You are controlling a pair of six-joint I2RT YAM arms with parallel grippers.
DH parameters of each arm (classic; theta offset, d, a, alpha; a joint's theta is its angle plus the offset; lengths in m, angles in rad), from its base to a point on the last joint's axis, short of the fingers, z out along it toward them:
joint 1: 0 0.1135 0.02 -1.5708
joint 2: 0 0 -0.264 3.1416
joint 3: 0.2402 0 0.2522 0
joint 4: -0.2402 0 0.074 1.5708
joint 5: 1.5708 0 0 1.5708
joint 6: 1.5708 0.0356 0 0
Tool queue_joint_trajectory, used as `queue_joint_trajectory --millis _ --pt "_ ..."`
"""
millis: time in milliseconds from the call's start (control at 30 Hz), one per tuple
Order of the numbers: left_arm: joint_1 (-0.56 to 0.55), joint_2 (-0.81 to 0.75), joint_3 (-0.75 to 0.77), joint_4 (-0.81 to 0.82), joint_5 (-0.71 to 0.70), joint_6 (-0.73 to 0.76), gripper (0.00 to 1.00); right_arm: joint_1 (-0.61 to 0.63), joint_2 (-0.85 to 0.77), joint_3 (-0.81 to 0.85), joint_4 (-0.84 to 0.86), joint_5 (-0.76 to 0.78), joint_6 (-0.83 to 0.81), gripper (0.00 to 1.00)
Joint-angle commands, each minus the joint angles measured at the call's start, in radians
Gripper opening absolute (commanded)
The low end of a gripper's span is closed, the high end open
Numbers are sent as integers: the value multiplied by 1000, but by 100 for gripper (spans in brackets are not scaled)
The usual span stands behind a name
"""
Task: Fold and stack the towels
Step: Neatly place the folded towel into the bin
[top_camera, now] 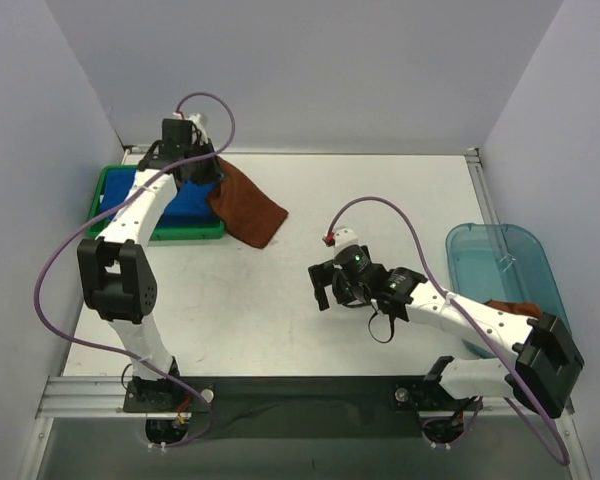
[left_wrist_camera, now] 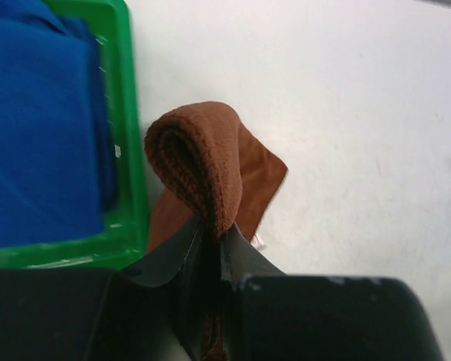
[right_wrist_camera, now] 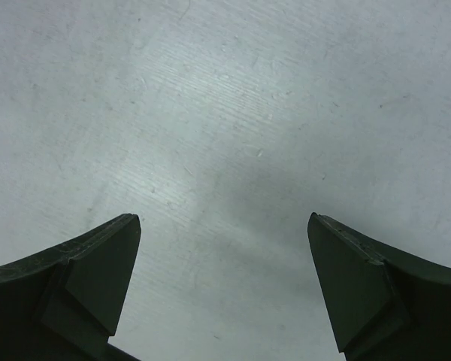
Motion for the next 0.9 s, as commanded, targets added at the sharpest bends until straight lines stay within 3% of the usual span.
queue_joint_trajectory --millis 0,467,867 --pt "64 47 204 -213 -31 126 0 -16 -24 -19 -80 36 8 100" --pt "258 320 850 -487 -107 287 0 -36 117 86 -190 -19 2 99" --pt "344 372 859 -495 -84 347 0 -35 229 210 -267 -25 -8 98"
